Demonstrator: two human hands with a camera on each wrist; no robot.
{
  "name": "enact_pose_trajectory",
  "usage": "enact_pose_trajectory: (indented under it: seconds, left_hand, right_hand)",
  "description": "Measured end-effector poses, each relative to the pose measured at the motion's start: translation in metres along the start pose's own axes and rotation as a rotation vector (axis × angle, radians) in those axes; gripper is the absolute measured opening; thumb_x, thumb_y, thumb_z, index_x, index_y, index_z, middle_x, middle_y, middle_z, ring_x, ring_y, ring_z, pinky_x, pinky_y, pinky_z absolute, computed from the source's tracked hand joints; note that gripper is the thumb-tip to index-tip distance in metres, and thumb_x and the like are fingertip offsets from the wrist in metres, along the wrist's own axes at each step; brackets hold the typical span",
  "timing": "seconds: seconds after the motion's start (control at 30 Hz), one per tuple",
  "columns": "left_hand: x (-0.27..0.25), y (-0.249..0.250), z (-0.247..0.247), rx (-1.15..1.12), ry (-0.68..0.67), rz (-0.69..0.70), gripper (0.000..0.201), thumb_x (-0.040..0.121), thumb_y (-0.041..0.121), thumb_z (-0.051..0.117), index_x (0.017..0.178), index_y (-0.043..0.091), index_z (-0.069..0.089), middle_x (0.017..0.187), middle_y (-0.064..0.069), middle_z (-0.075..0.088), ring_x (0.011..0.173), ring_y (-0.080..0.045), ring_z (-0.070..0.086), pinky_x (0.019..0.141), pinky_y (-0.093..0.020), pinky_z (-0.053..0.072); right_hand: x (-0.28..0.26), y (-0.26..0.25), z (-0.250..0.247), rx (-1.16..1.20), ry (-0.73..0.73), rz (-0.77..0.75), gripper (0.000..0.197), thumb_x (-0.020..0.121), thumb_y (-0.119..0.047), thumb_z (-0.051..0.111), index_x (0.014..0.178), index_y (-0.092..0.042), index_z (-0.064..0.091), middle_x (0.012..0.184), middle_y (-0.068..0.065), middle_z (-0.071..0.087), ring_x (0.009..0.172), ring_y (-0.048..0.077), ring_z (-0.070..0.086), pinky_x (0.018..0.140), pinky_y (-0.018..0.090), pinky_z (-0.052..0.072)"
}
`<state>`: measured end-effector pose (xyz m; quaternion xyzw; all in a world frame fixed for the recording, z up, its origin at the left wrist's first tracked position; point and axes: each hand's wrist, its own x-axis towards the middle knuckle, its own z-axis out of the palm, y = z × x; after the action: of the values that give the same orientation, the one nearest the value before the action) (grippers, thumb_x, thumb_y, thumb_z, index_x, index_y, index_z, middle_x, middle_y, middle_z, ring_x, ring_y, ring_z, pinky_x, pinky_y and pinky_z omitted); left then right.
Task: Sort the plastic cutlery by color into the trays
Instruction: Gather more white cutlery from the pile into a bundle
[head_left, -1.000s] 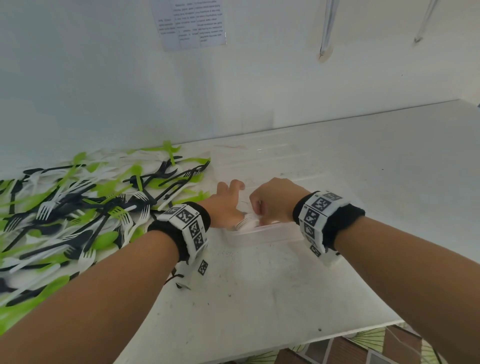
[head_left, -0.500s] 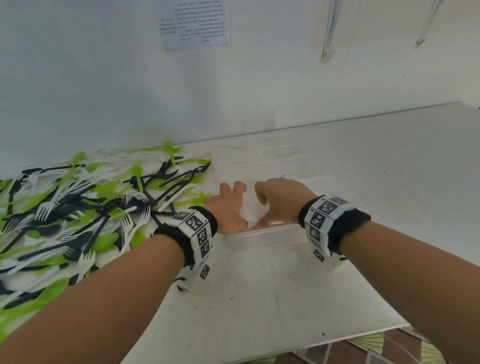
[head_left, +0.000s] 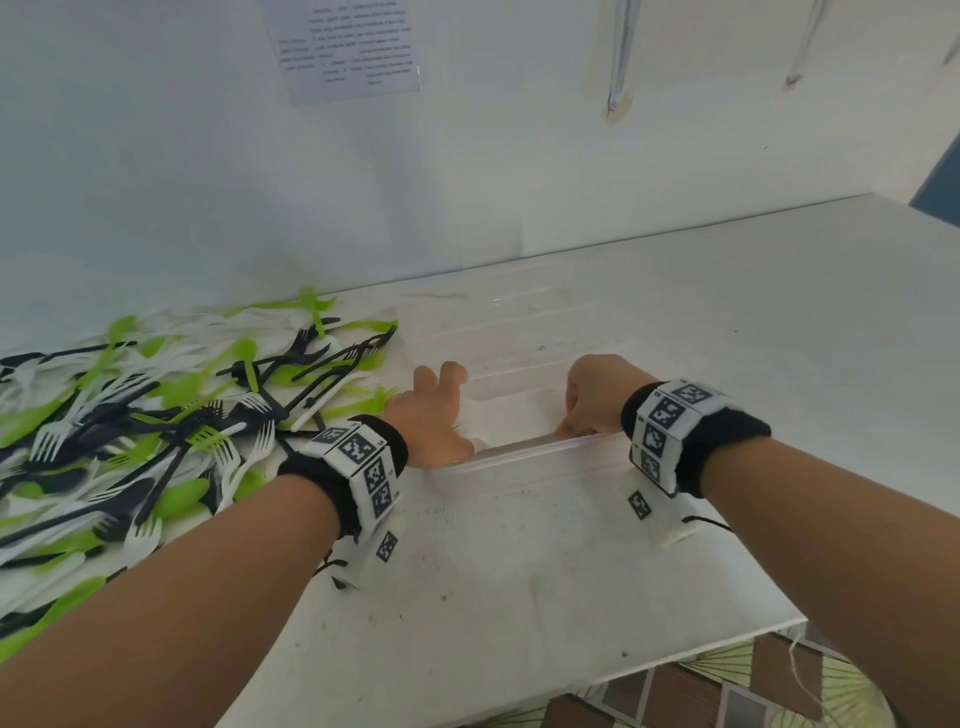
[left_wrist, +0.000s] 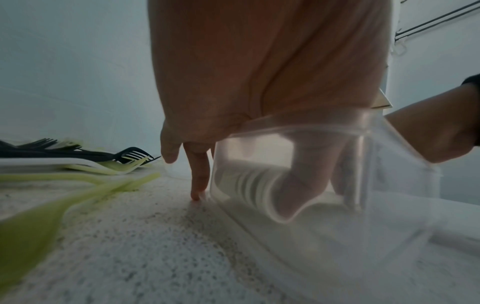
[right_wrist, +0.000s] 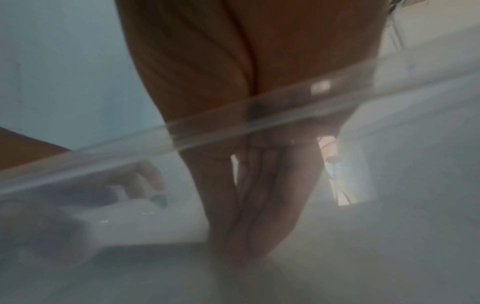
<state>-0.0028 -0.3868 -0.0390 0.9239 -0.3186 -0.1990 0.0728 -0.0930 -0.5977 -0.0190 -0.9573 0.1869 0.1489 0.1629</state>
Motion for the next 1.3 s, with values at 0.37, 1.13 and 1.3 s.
enact_pose_trajectory:
  seconds: [0.37, 1.13, 1.3]
  left_hand:
    - [0.004, -0.001, 0.004, 0.005, 0.016, -0.017, 0.086, 0.084, 0.043, 0.073, 0.145, 0.025, 0.015, 0.13, -0.011, 0.027, 0.097, -0.034, 0.06, 0.096, -0.046, 0.053]
    - [-0.066, -0.073, -0.063, -0.294, 0.183, -0.141, 0.052, 0.091, 0.053, 0.068, 0.132, 0.026, 0.053, 0.122, 0.003, 0.064, 0.105, -0.014, 0.063, 0.089, -0.032, 0.051]
    - [-0.111, -0.118, -0.076, -0.242, 0.176, -0.308, 0.063, 0.092, 0.057, 0.064, 0.144, 0.026, 0.045, 0.128, 0.001, 0.064, 0.109, -0.017, 0.062, 0.092, -0.033, 0.049]
  right_hand:
    - [0.002, -0.001, 0.006, -0.04, 0.039, -0.011, 0.031, 0.081, -0.03, 0.082, 0.098, -0.006, 0.071, 0.093, 0.008, 0.073, 0.089, 0.024, 0.069, 0.085, 0.037, 0.06]
    - [-0.012, -0.114, -0.015, 0.293, 0.154, -0.438, 0.04, 0.09, -0.056, 0.066, 0.117, -0.028, 0.061, 0.105, -0.007, 0.066, 0.103, 0.016, 0.06, 0.09, 0.033, 0.048]
    - [-0.008, -0.172, -0.003, 0.345, 0.0, -0.531, 0.066, 0.091, -0.056, 0.066, 0.146, -0.03, 0.041, 0.121, 0.0, 0.065, 0.112, 0.021, 0.06, 0.094, 0.033, 0.045]
